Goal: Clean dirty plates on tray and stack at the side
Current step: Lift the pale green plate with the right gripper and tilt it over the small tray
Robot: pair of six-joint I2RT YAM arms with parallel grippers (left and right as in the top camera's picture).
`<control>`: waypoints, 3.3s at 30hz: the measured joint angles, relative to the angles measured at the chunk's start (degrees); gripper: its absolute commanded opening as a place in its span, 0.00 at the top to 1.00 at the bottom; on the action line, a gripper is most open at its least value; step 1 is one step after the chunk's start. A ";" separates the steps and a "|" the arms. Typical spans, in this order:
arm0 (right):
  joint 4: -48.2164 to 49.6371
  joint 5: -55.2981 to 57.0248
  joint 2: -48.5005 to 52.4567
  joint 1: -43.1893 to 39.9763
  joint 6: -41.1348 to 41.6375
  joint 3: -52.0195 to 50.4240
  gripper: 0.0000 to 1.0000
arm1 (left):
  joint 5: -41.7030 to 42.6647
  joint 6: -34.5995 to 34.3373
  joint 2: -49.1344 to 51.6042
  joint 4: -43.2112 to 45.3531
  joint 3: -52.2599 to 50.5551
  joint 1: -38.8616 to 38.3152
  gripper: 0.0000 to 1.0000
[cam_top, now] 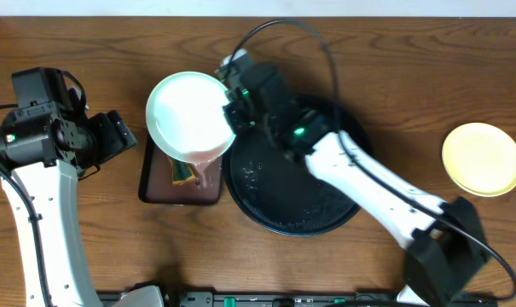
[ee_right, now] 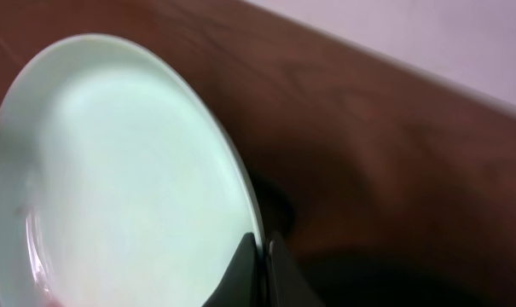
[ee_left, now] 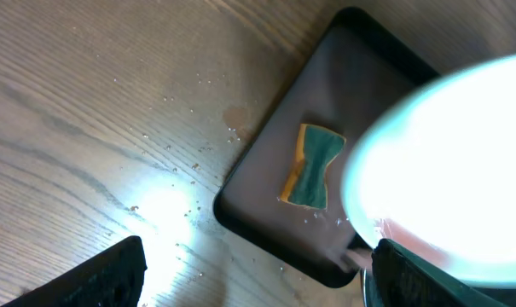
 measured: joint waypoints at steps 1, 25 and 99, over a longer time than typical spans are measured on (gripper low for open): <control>1.79 1.07 1.25 0.81 -2.49 0.00 0.99 | 0.00 0.00 0.00 0.00 0.00 0.00 0.14; 22.12 32.11 3.30 14.47 -47.10 -0.04 0.99 | 0.00 0.00 0.00 0.02 0.00 0.00 0.14; 21.75 40.72 2.12 17.46 -64.78 0.07 0.99 | 0.00 0.00 0.00 0.02 0.00 0.02 0.14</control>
